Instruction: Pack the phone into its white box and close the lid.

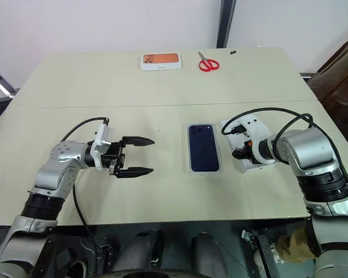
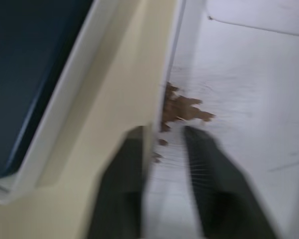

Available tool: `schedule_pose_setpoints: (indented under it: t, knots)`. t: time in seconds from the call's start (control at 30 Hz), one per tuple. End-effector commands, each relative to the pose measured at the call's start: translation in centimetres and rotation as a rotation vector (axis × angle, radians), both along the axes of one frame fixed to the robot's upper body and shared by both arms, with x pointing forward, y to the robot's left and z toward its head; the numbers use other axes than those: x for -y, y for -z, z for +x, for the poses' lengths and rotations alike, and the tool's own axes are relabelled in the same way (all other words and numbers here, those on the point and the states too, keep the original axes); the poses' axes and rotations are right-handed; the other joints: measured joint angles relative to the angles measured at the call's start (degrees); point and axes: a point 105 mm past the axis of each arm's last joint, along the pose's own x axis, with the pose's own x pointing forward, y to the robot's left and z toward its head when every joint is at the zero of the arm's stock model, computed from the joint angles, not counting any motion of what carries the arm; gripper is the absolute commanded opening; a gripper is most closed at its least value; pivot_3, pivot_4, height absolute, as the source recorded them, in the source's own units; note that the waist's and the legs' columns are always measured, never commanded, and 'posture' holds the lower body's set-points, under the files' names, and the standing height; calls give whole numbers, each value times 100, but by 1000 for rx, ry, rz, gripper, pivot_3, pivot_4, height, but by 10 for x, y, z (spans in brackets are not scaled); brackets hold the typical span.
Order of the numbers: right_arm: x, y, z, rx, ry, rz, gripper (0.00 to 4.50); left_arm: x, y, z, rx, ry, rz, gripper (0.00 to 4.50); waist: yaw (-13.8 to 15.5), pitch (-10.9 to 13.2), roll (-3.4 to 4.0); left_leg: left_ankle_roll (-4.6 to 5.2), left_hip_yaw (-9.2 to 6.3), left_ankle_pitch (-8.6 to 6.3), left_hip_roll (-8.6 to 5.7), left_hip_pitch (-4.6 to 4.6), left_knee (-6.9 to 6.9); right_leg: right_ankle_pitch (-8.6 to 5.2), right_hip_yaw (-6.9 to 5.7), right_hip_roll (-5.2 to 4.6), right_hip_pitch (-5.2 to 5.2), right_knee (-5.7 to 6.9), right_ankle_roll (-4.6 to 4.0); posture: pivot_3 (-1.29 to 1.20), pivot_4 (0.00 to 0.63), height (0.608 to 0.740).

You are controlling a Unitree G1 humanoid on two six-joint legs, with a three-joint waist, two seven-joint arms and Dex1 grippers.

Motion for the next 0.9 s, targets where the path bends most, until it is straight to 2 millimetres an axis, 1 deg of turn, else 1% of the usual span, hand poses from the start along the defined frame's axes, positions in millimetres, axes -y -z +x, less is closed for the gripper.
schedule_pose_setpoints:
  t: [0.03, 0.13, 0.27, 0.33, 0.43, 0.47, 0.53, 0.6, 0.63, 0.73, 0.83, 0.9]
  knots:
    - [3, 1, -1, 0, 47, 8, 51, 1, -8, -1, 38, -3, -11, 4500, 1, 0, 0, 0, -1, 0, 0, 0, 1, 0, -1, 0, 1, 0, 0, 0, 150, 740]
    - [3, 0, 0, 5, 66, 14, 51, 0, -8, 0, 37, -8, -9, 4500, 1, 0, 0, 0, -1, 0, 0, 1, 2, 0, -1, 0, 3, 0, 0, 0, 150, 740]
    - [5, -7, 5, 34, 112, 23, 51, 1, -11, 3, 37, -26, -24, 4500, -2, 0, 0, 0, 0, 0, 0, 1, 2, 0, -1, 0, 2, 0, 0, 0, 150, 740]
    - [10, -20, 13, 103, 138, 5, 51, 0, -12, 6, 36, -38, -26, 4500, -1, 0, 0, 0, 0, 0, 0, 1, 2, 0, -1, 0, 1, 0, 0, 0, 150, 740]
    - [-1, -53, 32, 258, 147, 96, 51, -2, -11, 11, 32, -64, -24, 4500, -12, 1, 2, 0, 1, 0, 0, -1, 0, 0, 0, 0, -4, 1, 0, 0, 150, 740]
    - [-4, -60, 35, 289, 146, 119, 51, -2, -12, 12, 33, -70, -24, 4500, -19, 2, 3, 0, 3, 0, -1, -2, -1, 0, 3, 1, -7, 3, 0, 0, 150, 740]
    - [-19, -73, 40, 339, 114, 233, 51, -4, -13, 17, 30, -96, -35, 4500, -22, 2, 3, -1, 3, 0, 0, -1, -7, 0, 2, 3, -11, 5, 0, 0, 150, 740]
    - [-39, -90, 41, 357, 81, 468, 51, -6, -18, 28, 29, -156, -63, 4500, -18, 2, 3, -1, 2, 0, 1, -1, -10, 0, 2, 5, -11, 5, 0, 0, 150, 740]
    - [-48, -95, 40, 349, 64, 585, 51, -7, -21, 35, 25, -191, -83, 4500, -13, 2, 3, -1, 1, 1, 3, -1, -8, 0, 1, 7, -11, 5, 0, 0, 150, 740]
    - [-67, -105, 35, 309, 22, 838, 51, -11, -25, 44, -3, -250, -131, 4500, -10, 2, 3, -1, 3, 1, 2, -1, -1, 1, 3, 7, -11, 17, 1, 0, 150, 740]
    - [-85, -109, 28, 287, -28, 1001, 51, -15, -27, 49, -26, -296, -162, 4500, -2, 2, 4, -1, 3, 1, 0, -1, 0, 0, 3, 5, -16, 26, 1, 0, 150, 740]
    - [-100, -107, 24, 255, -52, 1107, 51, -15, -26, 49, -46, -317, -179, 4500, -15, 1, 4, -2, 3, 1, 0, -1, 0, 0, 4, 5, -20, 29, 1, 0, 150, 740]
